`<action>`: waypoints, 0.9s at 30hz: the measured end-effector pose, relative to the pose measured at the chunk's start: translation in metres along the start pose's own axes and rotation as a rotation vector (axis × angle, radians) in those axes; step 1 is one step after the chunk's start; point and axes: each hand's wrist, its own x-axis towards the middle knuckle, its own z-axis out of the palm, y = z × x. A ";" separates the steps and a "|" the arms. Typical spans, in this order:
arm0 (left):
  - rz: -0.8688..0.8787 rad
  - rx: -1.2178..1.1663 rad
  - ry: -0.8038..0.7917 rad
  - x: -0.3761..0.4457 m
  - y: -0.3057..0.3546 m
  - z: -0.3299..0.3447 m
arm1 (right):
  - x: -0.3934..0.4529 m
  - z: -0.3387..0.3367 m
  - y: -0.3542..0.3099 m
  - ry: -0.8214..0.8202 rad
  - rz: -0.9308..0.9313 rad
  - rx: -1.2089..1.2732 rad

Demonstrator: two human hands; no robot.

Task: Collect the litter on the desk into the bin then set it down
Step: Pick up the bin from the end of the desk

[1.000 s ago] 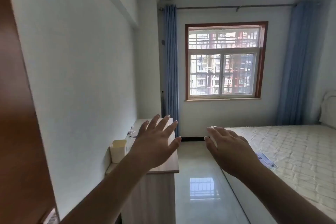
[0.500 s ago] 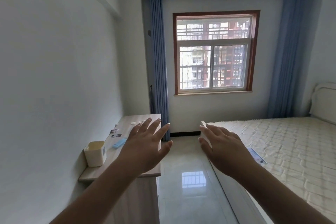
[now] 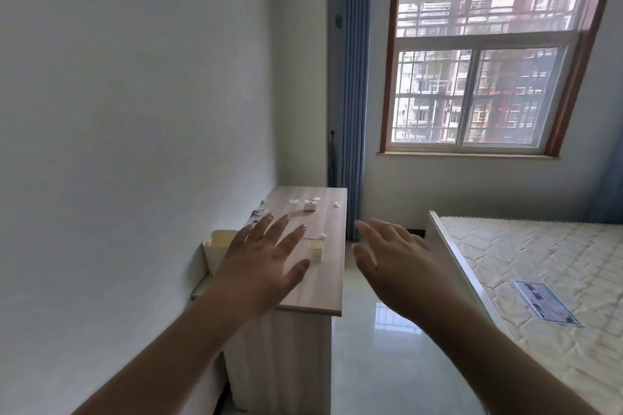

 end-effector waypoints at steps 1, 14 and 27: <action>-0.013 0.002 -0.008 0.004 -0.014 0.008 | 0.013 0.010 -0.006 -0.008 -0.012 -0.005; -0.161 -0.025 -0.126 0.066 -0.168 0.092 | 0.149 0.109 -0.052 -0.096 -0.066 -0.063; -0.123 0.042 -0.153 0.180 -0.187 0.185 | 0.254 0.204 -0.003 -0.132 -0.072 -0.035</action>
